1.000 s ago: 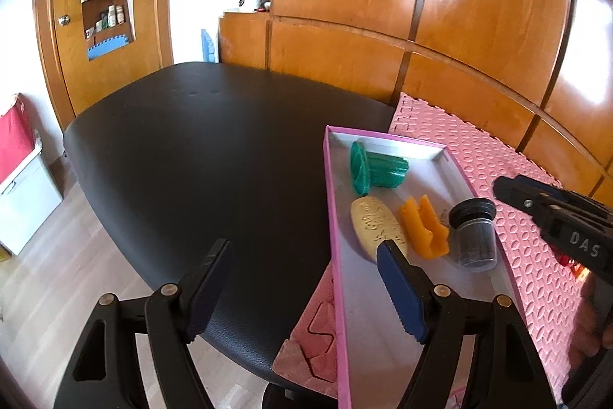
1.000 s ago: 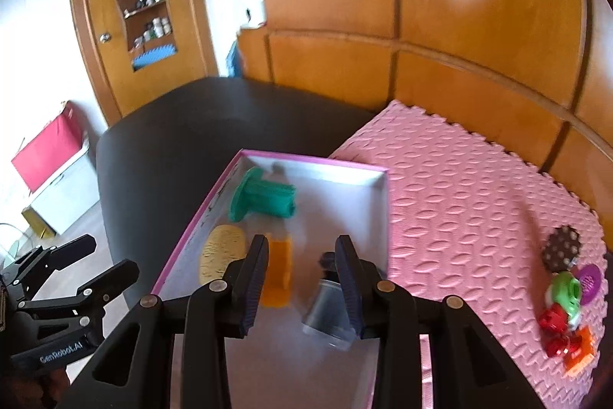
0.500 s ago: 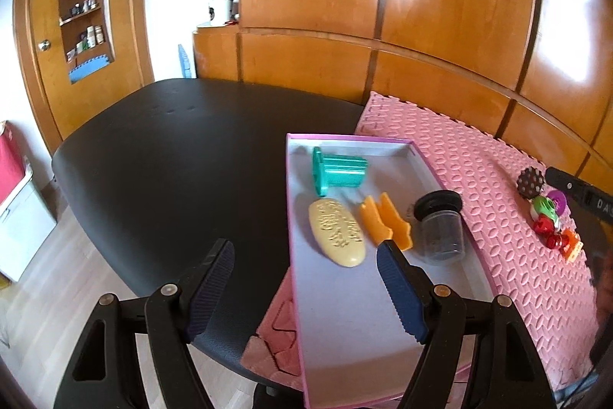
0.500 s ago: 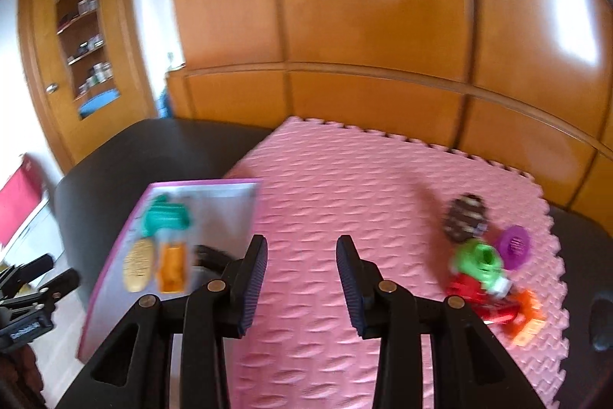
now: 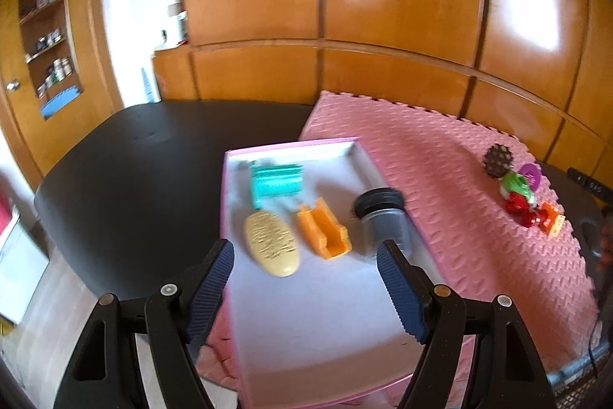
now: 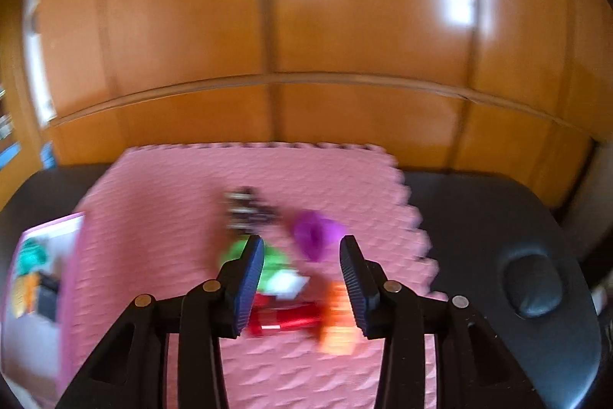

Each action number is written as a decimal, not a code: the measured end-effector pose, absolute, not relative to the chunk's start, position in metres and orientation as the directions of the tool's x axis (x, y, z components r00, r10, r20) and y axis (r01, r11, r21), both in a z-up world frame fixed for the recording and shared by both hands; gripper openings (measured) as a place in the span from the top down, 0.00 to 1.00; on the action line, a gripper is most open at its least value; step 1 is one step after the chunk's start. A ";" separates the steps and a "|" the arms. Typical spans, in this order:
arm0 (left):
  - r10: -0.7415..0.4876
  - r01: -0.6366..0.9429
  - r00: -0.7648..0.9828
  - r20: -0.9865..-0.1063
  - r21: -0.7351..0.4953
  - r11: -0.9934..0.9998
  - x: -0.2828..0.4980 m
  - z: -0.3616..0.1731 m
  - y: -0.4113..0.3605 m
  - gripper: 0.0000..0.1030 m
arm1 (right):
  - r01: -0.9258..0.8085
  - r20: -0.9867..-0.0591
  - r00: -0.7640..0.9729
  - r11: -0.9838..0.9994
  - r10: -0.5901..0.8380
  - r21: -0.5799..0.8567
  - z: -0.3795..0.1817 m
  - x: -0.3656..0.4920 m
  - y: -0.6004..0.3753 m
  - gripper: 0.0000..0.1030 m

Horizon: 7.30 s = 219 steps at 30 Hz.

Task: Organize rigid objects
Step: 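Move both open tools from the tray back to the toy cluster, then grasp the red tube with the left gripper, then lift the red tube with left gripper while right gripper grasps the orange holed block, then carry the red tube into the tray and release it with the left gripper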

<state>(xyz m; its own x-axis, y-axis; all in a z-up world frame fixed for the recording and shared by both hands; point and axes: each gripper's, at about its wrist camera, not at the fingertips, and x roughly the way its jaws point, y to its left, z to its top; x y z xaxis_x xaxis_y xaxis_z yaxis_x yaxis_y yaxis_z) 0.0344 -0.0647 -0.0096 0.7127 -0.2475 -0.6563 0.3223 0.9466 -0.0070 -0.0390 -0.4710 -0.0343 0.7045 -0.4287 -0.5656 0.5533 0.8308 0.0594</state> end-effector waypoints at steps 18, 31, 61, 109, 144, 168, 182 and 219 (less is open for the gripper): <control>-0.443 0.649 0.520 -0.731 0.001 0.761 0.016 -0.021 -0.214 0.26 | 0.663 -0.650 0.698 0.614 -0.299 0.429 -0.061 -0.075 -0.542 0.58; -0.519 0.812 0.368 -0.772 -0.005 0.583 0.012 -0.054 -0.319 0.39 | 0.638 -0.654 0.713 0.621 -0.253 0.456 -0.061 -0.070 -0.541 0.58; -0.571 0.938 0.312 -0.759 0.152 0.311 0.006 -0.085 -0.414 0.79 | 0.641 -0.676 0.707 0.592 -0.206 0.490 -0.072 -0.064 -0.549 0.58; -0.573 0.818 0.376 -0.728 -0.028 0.574 -0.009 -0.108 -0.295 0.75 | 0.559 -0.670 0.727 0.696 -0.150 0.450 -0.072 -0.049 -0.529 0.58; -0.588 0.810 0.374 -0.717 -0.056 0.584 -0.009 -0.106 -0.290 0.75 | 0.509 -0.820 0.506 0.860 -0.268 0.033 -0.106 -0.001 -0.488 0.79; -0.609 0.759 0.428 -0.668 -0.101 0.644 -0.016 -0.038 -0.256 0.75 | 0.428 -0.750 0.532 0.889 -0.394 -0.163 -0.110 -0.001 -0.461 0.81; -0.572 0.547 0.521 -0.634 -0.266 0.794 0.042 -0.007 -0.138 0.75 | 0.413 -0.731 0.526 0.882 -0.434 -0.227 -0.109 -0.002 -0.453 0.81; -0.414 0.301 0.527 -0.742 -0.292 0.908 0.169 -0.059 -0.095 0.74 | 0.408 -0.739 0.504 0.877 -0.447 -0.252 -0.109 0.001 -0.454 0.81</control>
